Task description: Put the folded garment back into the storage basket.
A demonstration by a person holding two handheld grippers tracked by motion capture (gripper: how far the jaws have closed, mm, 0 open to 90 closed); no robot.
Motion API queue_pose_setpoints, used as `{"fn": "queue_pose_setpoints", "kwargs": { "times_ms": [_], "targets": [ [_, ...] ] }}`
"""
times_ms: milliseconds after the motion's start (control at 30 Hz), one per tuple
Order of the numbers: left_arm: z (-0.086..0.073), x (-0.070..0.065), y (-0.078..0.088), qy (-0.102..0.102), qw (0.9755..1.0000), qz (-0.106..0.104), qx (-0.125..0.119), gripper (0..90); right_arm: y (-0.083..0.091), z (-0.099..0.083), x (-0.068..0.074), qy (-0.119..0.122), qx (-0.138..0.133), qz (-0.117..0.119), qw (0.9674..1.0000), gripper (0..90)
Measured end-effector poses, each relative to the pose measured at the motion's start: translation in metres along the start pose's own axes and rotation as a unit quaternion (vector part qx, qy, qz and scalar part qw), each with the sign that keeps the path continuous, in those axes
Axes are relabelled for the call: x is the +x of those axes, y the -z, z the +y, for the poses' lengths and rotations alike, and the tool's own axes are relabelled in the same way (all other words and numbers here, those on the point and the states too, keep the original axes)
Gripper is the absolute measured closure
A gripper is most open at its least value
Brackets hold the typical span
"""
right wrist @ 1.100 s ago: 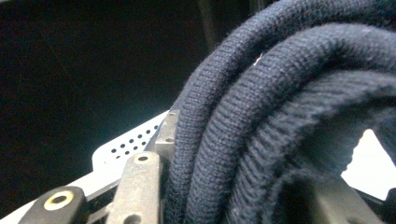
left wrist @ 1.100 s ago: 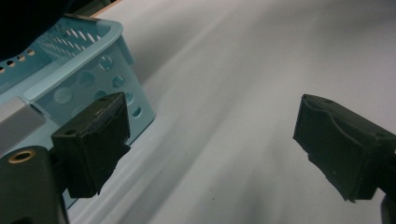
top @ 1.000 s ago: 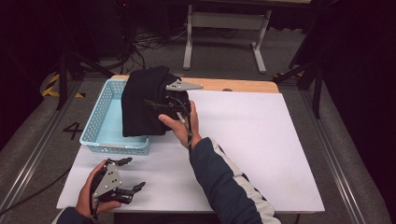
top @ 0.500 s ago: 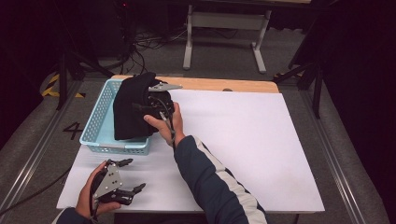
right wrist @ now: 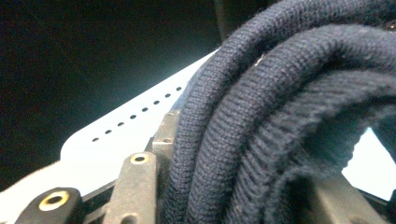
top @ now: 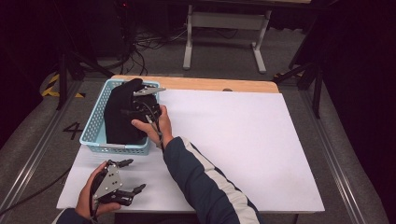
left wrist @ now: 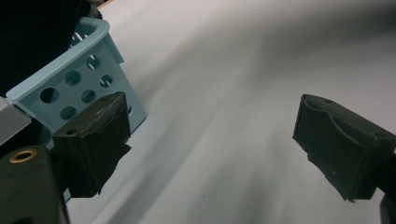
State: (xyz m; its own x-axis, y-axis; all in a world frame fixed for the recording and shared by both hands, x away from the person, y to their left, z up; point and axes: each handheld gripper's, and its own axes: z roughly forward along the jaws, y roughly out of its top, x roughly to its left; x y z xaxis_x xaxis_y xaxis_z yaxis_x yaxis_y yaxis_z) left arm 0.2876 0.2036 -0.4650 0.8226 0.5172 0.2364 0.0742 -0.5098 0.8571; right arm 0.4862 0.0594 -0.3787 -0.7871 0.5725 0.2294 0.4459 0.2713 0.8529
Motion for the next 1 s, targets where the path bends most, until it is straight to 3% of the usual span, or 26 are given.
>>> {"fn": "queue_pose_setpoints", "kwargs": {
  "times_ms": [100, 267, 433, 533, 667, 1000],
  "targets": [
    [0.000, 0.000, 0.000, 0.000, 1.0000, 0.000, 0.000, 11.7, -0.005, -0.001, 0.002, 0.005, 0.016, -0.006, 0.9998, 57.1],
    [0.000, 0.000, 0.000, 0.000, 1.0000, 0.000, 0.000, 11.7, -0.007, -0.005, -0.004, -0.012, 0.031, -0.021, 0.9992, 50.2],
    [0.000, 0.000, -0.001, -0.001, 1.0000, 0.000, 0.002, 11.7, -0.007, -0.009, -0.010, -0.011, 0.054, -0.017, 0.9983, 42.9],
    [0.000, -0.001, -0.002, -0.001, 1.0000, 0.001, 0.004, 11.7, -0.004, -0.009, -0.009, -0.006, 0.054, -0.016, 0.9984, 40.5],
    [0.000, 0.000, -0.001, -0.003, 1.0000, 0.003, 0.003, 11.7, 0.001, -0.010, -0.002, 0.041, 0.072, -0.029, 0.9961, 36.7],
    [0.001, -0.001, -0.002, -0.002, 1.0000, 0.005, 0.005, 11.7, 0.015, -0.015, -0.006, 0.056, 0.068, -0.030, 0.9957, 36.3]
  ]
}}
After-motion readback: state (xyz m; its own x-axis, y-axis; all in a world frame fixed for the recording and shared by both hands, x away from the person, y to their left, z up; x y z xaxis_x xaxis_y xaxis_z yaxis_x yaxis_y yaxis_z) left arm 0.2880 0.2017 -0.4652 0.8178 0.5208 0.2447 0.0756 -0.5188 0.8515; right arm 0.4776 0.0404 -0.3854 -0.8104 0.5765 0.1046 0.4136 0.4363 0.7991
